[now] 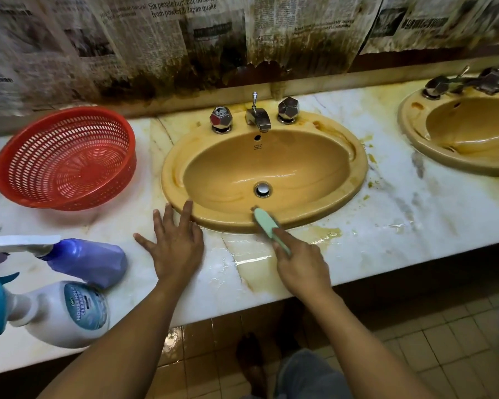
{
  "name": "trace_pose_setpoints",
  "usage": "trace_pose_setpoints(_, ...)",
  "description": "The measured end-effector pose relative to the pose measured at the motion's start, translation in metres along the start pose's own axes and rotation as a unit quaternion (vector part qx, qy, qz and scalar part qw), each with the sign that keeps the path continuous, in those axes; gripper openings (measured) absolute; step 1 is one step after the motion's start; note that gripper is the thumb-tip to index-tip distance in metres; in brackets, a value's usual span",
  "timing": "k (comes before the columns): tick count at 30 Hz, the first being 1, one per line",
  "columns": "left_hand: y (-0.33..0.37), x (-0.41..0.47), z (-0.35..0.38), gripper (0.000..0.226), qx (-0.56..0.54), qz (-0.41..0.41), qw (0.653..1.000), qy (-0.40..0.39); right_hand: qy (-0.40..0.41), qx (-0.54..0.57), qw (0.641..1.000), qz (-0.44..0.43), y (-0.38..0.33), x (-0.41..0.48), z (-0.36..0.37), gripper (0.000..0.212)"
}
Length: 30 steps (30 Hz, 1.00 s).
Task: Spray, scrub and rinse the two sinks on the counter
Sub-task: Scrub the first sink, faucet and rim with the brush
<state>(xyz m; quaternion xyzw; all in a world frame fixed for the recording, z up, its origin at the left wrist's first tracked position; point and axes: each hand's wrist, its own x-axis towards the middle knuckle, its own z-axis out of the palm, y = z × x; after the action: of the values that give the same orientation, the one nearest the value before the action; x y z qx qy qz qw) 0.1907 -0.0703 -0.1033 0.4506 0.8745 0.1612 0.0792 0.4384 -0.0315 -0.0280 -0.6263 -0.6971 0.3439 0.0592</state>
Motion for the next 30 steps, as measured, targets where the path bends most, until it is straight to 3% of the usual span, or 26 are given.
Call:
trace_pose_setpoints(3,-0.002,-0.002,-0.001,0.059,-0.009,0.005,1.0,-0.004,0.013,-0.031,0.999,0.005,0.009,0.005,-0.013,0.042)
trace_pose_setpoints(9,-0.002,-0.004,0.004,0.054,0.007,0.084,0.996,-0.017,0.125,0.006,0.985,0.12,0.074,0.036,-0.078,0.04)
trace_pose_setpoints(16,-0.005,-0.001,0.005,0.054,0.02,0.099,0.994,-0.045,-0.009,-0.025,1.0,-0.011,0.023,0.001,-0.02,0.044)
trace_pose_setpoints(19,-0.005,-0.001,0.004,0.055,0.019,0.095,0.994,-0.049,0.024,-0.029,0.999,0.01,0.044,0.017,-0.048,0.042)
trace_pose_setpoints(24,-0.004,-0.003,0.003,0.057,0.007,0.087,0.995,-0.057,0.121,-0.002,0.983,0.14,0.108,0.057,-0.117,0.041)
trace_pose_setpoints(30,-0.002,-0.005,0.004,0.057,-0.001,0.077,0.996,-0.048,0.087,0.037,0.991,0.09,0.114,0.023,-0.09,0.041)
